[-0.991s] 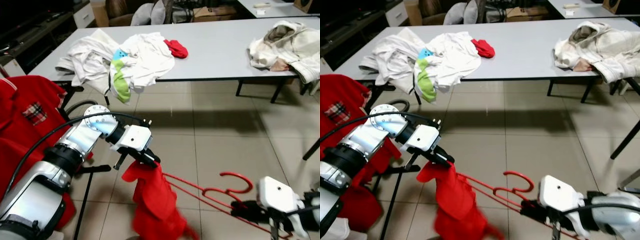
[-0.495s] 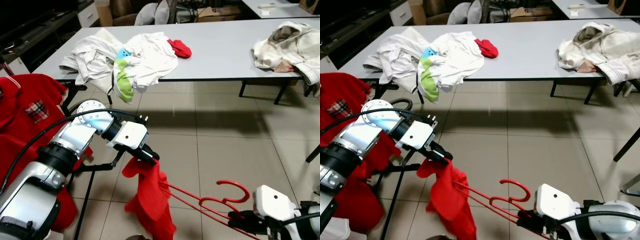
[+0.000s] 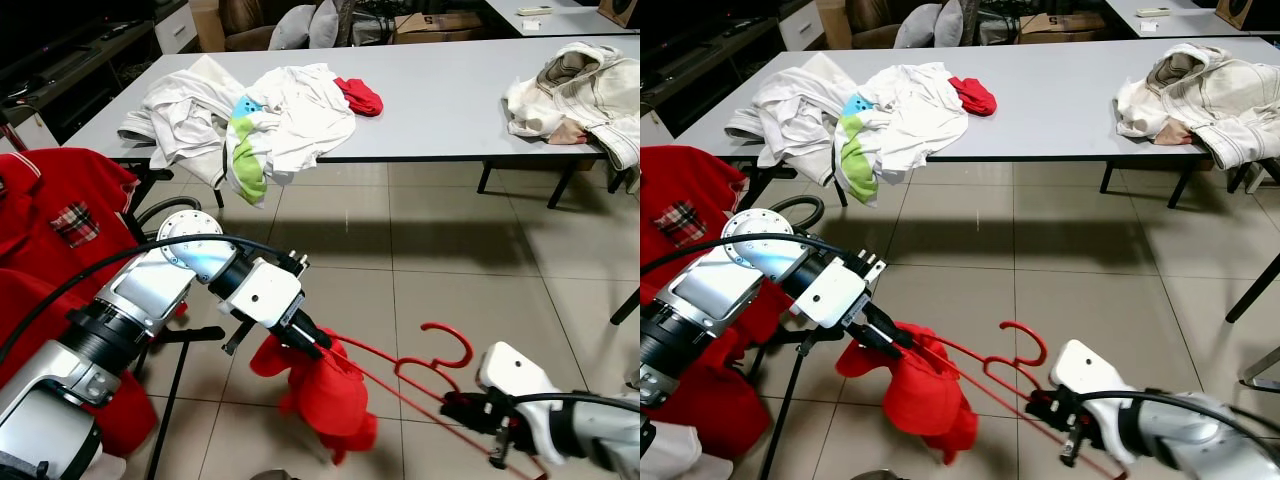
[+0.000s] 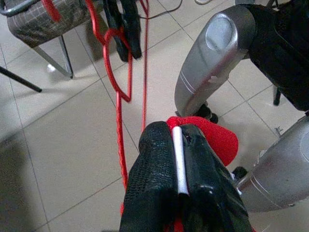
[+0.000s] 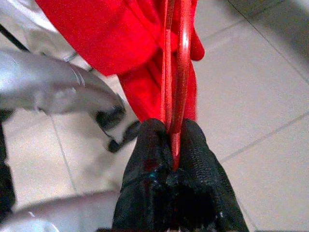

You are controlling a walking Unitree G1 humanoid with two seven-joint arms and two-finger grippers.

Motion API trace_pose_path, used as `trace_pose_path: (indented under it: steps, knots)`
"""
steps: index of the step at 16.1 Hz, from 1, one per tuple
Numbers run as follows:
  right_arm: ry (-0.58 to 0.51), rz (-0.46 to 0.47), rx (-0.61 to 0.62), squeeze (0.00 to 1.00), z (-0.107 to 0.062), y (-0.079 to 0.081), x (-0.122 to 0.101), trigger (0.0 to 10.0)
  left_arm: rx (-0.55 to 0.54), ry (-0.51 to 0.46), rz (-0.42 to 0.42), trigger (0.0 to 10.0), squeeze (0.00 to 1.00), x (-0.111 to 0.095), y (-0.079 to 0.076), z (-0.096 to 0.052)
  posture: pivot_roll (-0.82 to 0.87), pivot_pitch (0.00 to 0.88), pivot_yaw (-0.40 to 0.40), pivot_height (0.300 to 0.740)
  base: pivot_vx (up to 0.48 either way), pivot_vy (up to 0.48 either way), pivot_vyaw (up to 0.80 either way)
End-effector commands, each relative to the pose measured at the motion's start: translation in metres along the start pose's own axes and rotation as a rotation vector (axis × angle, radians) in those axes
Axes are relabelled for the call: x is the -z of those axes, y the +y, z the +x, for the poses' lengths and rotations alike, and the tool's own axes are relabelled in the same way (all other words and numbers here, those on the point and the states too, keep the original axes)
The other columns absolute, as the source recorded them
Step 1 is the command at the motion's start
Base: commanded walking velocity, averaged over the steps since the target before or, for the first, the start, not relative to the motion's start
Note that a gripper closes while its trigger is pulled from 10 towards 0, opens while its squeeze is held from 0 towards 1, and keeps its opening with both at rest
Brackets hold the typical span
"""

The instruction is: Hang hanger

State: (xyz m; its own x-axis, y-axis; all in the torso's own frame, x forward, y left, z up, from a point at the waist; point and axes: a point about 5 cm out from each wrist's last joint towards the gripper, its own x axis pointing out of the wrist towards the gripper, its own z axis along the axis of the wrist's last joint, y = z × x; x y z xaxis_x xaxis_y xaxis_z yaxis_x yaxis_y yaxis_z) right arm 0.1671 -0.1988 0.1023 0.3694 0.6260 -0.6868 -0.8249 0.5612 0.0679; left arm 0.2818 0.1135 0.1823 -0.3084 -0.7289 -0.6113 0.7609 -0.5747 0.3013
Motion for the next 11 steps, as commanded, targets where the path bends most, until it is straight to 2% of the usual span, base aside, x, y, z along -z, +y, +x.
trace_pose_path:
  steps: [1, 3, 5, 7, 8, 9, 10, 11]
  knots:
    - [-0.023, -0.002, -0.034, 0.0, 0.004, 0.005, -0.005, 10.0, -0.009, 0.001, 0.025, 0.0, 0.0, -0.005, 0.001, -0.004, -0.05, 0.0, 0.117, 0.74, 0.0, 0.0, 0.0]
    - [-0.033, -0.017, -0.108, 0.0, 0.014, 0.011, -0.009, 10.0, 0.019, 0.009, 0.054, 0.0, 0.0, -0.005, 0.001, 0.005, -0.06, 0.0, 0.116, 0.74, 0.0, 0.0, 0.0]
    - [-0.055, 0.023, -0.125, 0.0, 0.025, 0.006, -0.014, 10.0, 0.058, 0.034, 0.092, 0.0, 0.0, -0.005, 0.001, 0.011, -0.05, 0.0, 0.104, 0.74, 0.0, 0.0, 0.0]
    - [-0.04, 0.029, -0.16, 0.0, 0.028, 0.006, -0.014, 10.0, 0.082, 0.047, 0.115, 0.0, 0.0, -0.006, 0.001, 0.014, -0.04, 0.0, 0.1, 0.74, 0.0, 0.0, 0.0]
    - [0.016, -0.039, -0.22, 0.0, 0.024, 0.006, -0.007, 10.0, 0.098, 0.056, 0.116, 0.0, 0.0, -0.006, 0.0, 0.015, -0.04, 0.0, 0.101, 0.74, 0.0, 0.0, 0.0]
    - [0.016, -0.039, -0.22, 0.0, 0.024, 0.006, -0.007, 10.0, 0.098, 0.056, 0.116, 0.0, 0.0, -0.006, 0.0, 0.015, -0.04, 0.0, 0.101, 0.74, 0.0, 0.0, 0.0]
    - [0.064, -0.11, -0.252, 0.0, 0.016, 0.0, -0.002, 10.0, 0.1, 0.067, 0.118, 0.0, 0.0, -0.005, 0.001, 0.013, -0.04, 0.0, 0.101, 0.74, 0.0, 0.0, 0.0]
    - [0.079, -0.136, -0.255, 0.0, 0.012, -0.004, -0.001, 10.0, 0.097, 0.072, 0.117, 0.0, 0.0, -0.004, 0.001, 0.011, -0.04, 0.0, 0.101, 0.74, 0.0, 0.0, 0.0]
